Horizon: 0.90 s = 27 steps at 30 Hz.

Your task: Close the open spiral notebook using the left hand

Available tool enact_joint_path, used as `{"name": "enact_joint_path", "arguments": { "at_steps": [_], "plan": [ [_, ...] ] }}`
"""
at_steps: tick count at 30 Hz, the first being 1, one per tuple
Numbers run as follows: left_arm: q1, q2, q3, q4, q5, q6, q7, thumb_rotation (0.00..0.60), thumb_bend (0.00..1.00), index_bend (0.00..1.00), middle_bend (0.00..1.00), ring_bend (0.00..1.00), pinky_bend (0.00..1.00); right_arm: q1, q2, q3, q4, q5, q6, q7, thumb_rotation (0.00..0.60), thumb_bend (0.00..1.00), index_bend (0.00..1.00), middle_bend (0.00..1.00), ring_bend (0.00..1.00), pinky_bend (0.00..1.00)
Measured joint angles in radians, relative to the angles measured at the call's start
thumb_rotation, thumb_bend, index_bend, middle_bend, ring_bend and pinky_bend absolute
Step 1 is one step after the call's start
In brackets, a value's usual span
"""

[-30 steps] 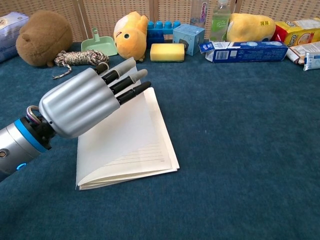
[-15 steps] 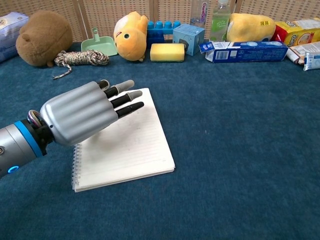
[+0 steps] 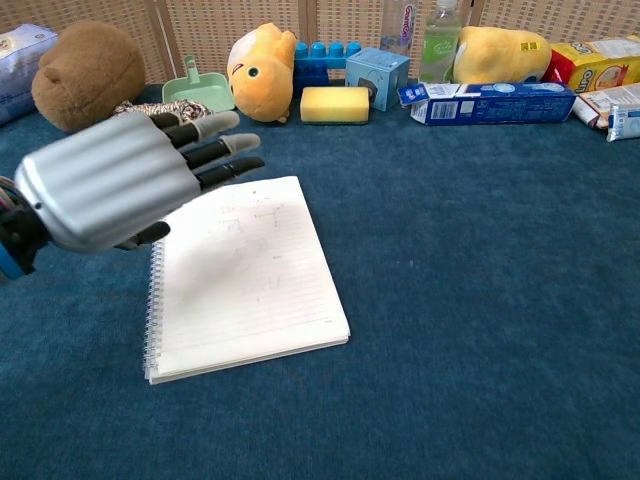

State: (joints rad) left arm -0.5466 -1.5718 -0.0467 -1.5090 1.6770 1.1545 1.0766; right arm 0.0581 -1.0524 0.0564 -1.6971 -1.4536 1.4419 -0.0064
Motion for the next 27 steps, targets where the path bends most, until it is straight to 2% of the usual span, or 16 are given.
{"name": "enact_joint_path", "arguments": {
  "at_steps": [5, 11, 16, 20, 27],
  "plan": [
    [0.043, 0.134, 0.023, -0.083, 0.008, 0.063, -0.065, 0.600, 0.23, 0.00, 0.00, 0.00, 0.25, 0.000, -0.001, -0.001, -0.001, -0.003, 0.000, -0.004, 0.600, 0.00, 0.00, 0.00, 0.00, 0.04],
    [0.112, 0.262, 0.065, -0.103, 0.040, 0.184, -0.216, 0.600, 0.22, 0.00, 0.00, 0.00, 0.21, 0.001, -0.008, -0.003, -0.004, -0.007, 0.001, -0.026, 0.600, 0.00, 0.00, 0.00, 0.00, 0.04],
    [0.187, 0.322, 0.102, -0.103, 0.053, 0.275, -0.357, 0.600, 0.22, 0.00, 0.00, 0.00, 0.16, 0.000, -0.010, -0.003, -0.013, -0.008, 0.008, -0.043, 0.600, 0.00, 0.00, 0.00, 0.00, 0.04],
    [0.283, 0.355, 0.130, -0.112, 0.034, 0.366, -0.456, 0.600, 0.22, 0.00, 0.00, 0.00, 0.11, -0.004, -0.011, -0.002, -0.019, -0.008, 0.019, -0.061, 0.600, 0.00, 0.00, 0.00, 0.00, 0.04],
    [0.424, 0.392, 0.139, -0.215, -0.092, 0.462, -0.490, 0.600, 0.22, 0.00, 0.00, 0.00, 0.06, -0.016, -0.008, 0.012, -0.039, 0.007, 0.051, -0.089, 0.600, 0.00, 0.00, 0.00, 0.00, 0.04]
  ]
}}
